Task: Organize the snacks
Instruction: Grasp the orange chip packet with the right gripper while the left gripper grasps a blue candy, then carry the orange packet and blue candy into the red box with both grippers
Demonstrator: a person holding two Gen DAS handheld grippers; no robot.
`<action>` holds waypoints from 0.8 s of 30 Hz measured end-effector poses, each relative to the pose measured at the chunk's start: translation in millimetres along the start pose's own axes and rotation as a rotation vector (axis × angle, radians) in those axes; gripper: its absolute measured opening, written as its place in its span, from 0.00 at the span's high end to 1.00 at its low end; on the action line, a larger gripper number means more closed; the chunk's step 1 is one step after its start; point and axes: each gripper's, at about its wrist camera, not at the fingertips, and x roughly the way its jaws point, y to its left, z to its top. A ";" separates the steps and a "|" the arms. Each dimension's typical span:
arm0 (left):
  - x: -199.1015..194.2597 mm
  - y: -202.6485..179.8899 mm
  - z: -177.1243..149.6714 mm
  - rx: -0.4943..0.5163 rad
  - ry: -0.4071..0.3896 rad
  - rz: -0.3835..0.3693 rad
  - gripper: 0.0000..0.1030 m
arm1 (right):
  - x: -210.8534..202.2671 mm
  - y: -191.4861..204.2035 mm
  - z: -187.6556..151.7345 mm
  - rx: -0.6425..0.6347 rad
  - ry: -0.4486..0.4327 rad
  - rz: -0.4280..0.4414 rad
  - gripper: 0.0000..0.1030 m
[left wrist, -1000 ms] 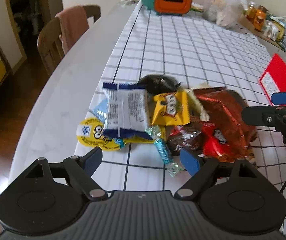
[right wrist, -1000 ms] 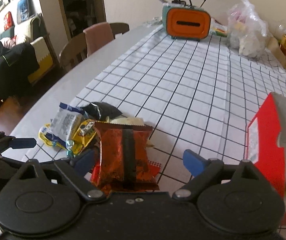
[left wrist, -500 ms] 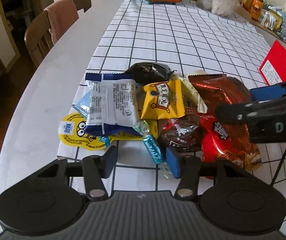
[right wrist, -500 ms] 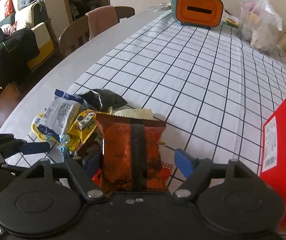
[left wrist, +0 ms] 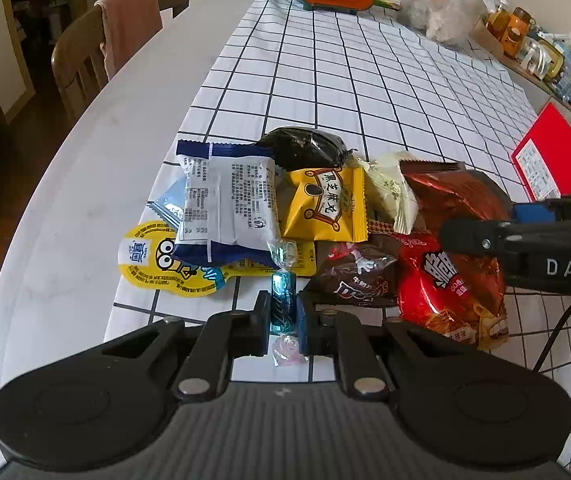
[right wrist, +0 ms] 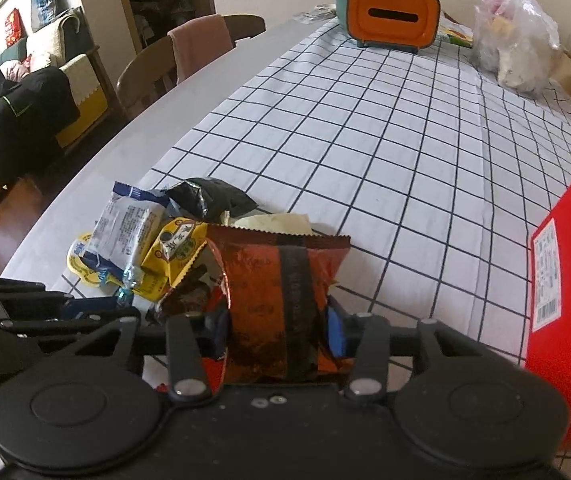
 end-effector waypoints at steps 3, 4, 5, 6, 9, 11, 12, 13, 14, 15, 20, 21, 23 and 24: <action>-3.3 1.7 0.2 -0.010 -0.002 -0.004 0.88 | -3.9 -1.3 -2.4 0.010 -0.008 -0.006 0.58; -5.2 2.1 0.4 -0.014 -0.004 -0.006 0.88 | -5.7 -1.8 -3.0 0.016 -0.010 -0.005 0.58; -7.8 2.0 -0.4 -0.016 -0.008 -0.004 0.88 | -8.0 -2.3 -3.7 0.021 -0.014 0.000 0.58; -10.4 1.6 -0.3 -0.017 -0.011 -0.002 0.88 | -10.7 -2.3 -4.6 0.024 -0.018 0.003 0.58; -18.6 2.2 -1.5 -0.026 -0.014 -0.005 0.88 | -19.9 -2.0 -7.3 0.028 -0.032 0.000 0.59; -25.3 0.8 -1.7 -0.030 -0.016 -0.005 0.88 | -27.9 -2.7 -9.3 0.034 -0.042 0.008 0.59; -28.7 -0.2 -1.9 -0.031 -0.019 -0.005 0.88 | -31.6 -3.0 -10.2 0.036 -0.048 0.009 0.59; -31.7 -1.0 -1.7 -0.032 -0.021 -0.005 0.88 | -35.7 -2.8 -11.1 0.038 -0.054 0.009 0.59; -34.9 -2.1 -1.0 -0.032 -0.024 -0.008 0.88 | -39.8 -3.3 -11.8 0.040 -0.058 0.013 0.59; -39.0 -3.7 -0.8 -0.032 -0.029 -0.012 0.88 | -44.2 -3.8 -12.8 0.042 -0.064 0.015 0.59; -57.9 -13.6 3.1 -0.021 -0.059 -0.026 0.88 | -65.7 -7.9 -16.0 0.052 -0.091 0.019 0.59; -61.2 -16.3 4.0 -0.019 -0.062 -0.028 0.88 | -70.2 -9.0 -16.4 0.054 -0.096 0.019 0.59; -67.8 -23.0 6.3 -0.014 -0.068 -0.030 0.88 | -78.4 -11.1 -17.1 0.056 -0.105 0.018 0.59; -70.4 -26.7 7.8 -0.011 -0.070 -0.034 0.88 | -83.2 -12.5 -17.8 0.057 -0.110 0.016 0.59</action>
